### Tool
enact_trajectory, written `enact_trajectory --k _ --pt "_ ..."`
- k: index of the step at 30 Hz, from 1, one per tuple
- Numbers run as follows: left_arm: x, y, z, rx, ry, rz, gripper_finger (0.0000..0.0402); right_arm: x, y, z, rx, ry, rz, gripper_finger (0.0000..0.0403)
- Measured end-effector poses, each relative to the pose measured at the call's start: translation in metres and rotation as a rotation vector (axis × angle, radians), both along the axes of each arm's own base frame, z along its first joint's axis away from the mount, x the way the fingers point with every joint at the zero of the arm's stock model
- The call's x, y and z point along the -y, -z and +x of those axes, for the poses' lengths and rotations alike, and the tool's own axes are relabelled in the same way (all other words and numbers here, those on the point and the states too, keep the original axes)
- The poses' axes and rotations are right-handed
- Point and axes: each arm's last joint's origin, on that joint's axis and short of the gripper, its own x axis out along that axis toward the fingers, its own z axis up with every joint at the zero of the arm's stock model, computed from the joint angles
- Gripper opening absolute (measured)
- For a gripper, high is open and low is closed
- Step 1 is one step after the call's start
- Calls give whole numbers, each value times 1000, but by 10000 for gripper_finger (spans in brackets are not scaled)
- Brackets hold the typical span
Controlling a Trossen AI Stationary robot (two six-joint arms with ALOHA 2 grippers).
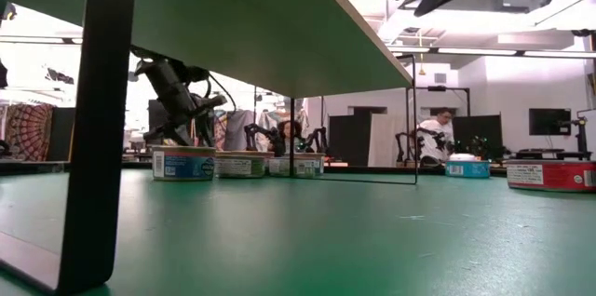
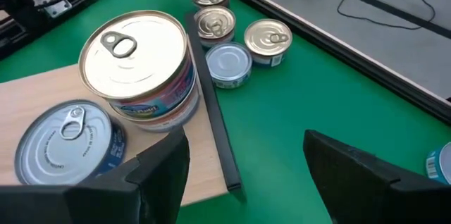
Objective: Stack canned seafood by type on shelf
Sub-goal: Stack the blue pink tuna can on top of the other blue pink tuna cans on the shelf
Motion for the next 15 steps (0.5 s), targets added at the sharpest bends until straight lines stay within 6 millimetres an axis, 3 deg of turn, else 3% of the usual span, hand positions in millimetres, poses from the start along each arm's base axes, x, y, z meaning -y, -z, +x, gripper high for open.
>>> enact_trajectory --k 6,12,15 --pt "0 0 0 -23 13 23 110 0 0 0 1 1 -1 305" --pt "-2 0 -3 -39 45 41 16 0 0 0 3 2 -2 305" --pt "-3 2 -6 -53 64 44 8 0 -1 1 13 2 0 305"
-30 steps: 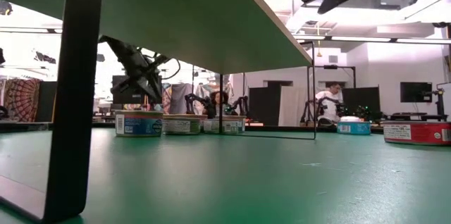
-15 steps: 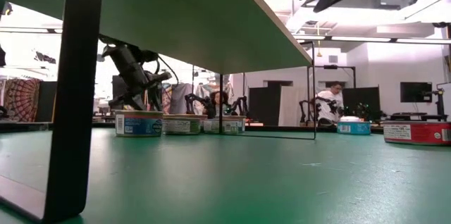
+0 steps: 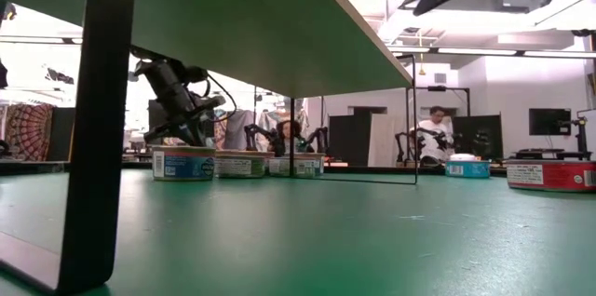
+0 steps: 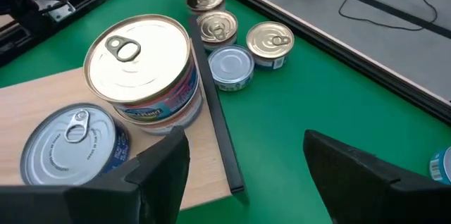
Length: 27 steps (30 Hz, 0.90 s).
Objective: Stack canned seafood by type on shelf
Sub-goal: Stack the blue pink tuna can on top of the other blue pink tuna cans on the shelf
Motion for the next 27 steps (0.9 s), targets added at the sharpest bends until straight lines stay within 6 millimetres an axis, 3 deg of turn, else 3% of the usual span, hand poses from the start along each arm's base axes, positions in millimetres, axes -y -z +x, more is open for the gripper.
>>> enact_trajectory --k 8,13,19,23,27 --pt "11 12 -17 -184 65 -101 1 0 -2 3 37 0 -2 305" --pt "16 -13 -24 -190 78 -20 0 0 -2 3 35 1 -3 305" --pt "40 -56 -38 -226 146 131 3 1 -3 3 36 3 -3 305" --pt "53 -77 -36 -212 229 255 36 1 -3 3 42 -3 4 305" --pt "52 -88 -25 -263 367 303 111 1 -2 4 37 -38 47 305"
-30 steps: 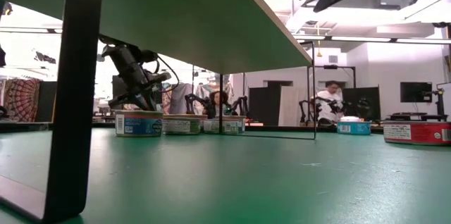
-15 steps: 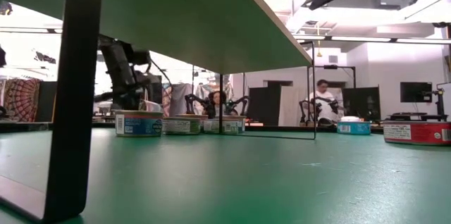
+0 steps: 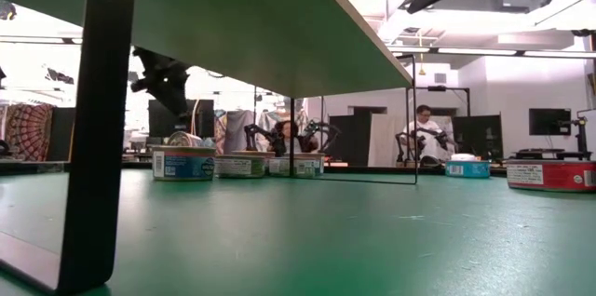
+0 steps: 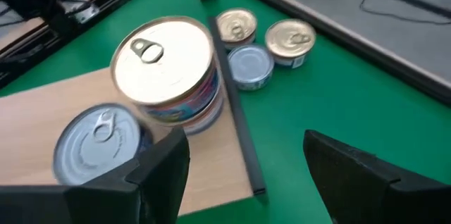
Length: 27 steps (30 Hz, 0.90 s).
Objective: Stack canned seafood by type on shelf
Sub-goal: Stack the blue pink tuna can on top of the other blue pink tuna cans on the shelf
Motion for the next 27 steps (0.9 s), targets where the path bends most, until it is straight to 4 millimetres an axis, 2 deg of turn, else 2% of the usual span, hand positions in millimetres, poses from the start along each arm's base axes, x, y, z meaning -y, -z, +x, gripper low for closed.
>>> enact_trajectory --k 5,8,11,14,19,23,27 --pt "-15 -15 16 -117 210 84 214 -1 0 0 -2 -14 14 305" --pt "-24 -22 22 -223 375 108 249 -1 0 0 4 -5 24 305" --pt "-35 -22 31 -294 502 128 256 -1 0 0 13 6 31 305" --pt "-49 -18 39 -302 533 140 254 -1 -2 2 39 6 33 305" --pt "-64 0 50 -337 614 109 250 -1 -4 4 71 7 37 305" --pt "-68 10 52 -371 686 87 249 -2 -2 6 65 9 34 305" --pt "-65 10 51 -418 797 105 249 -2 2 13 54 9 32 305"
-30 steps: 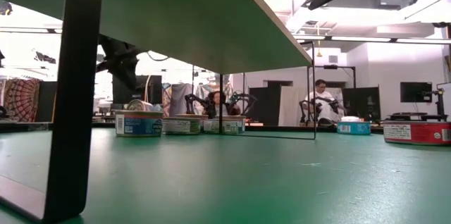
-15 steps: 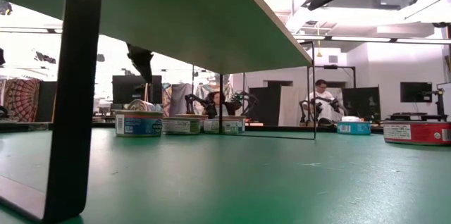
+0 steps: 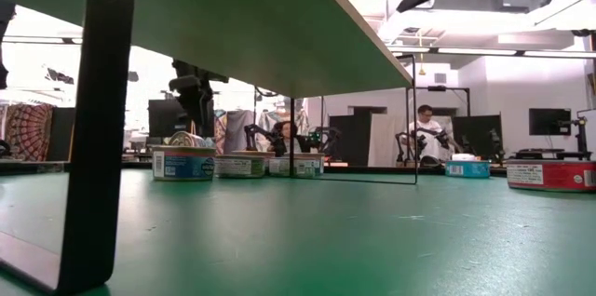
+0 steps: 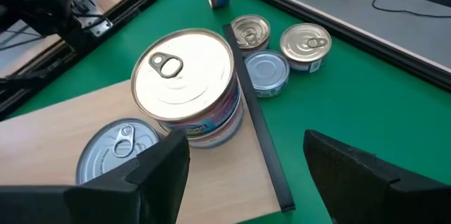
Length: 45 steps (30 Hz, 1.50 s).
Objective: Stack canned seafood by type on shelf
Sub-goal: Stack the blue pink tuna can on top of the other blue pink tuna cans on the shelf
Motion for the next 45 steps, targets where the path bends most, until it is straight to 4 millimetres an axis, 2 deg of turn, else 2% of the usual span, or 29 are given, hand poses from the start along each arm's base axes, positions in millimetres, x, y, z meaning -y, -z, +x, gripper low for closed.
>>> enact_trajectory --k 10,18,24,30,34,41,45 --pt "-10 11 -18 -22 36 14 249 -4 17 30 -13 -35 -11 305" --pt "-18 8 -15 34 79 105 249 -6 24 43 3 -50 0 305" --pt "-23 28 -8 13 -10 29 249 -8 23 44 29 -43 17 305" --pt "-14 29 -3 -21 -25 -9 249 -11 22 44 49 -41 30 305" --pt "-1 32 -3 -71 -14 -117 242 -12 21 44 52 -43 27 305" --pt "24 31 9 -121 13 -238 208 -13 21 44 46 -57 9 305" --pt "39 21 17 -140 23 -209 190 -14 21 44 45 -65 7 305"
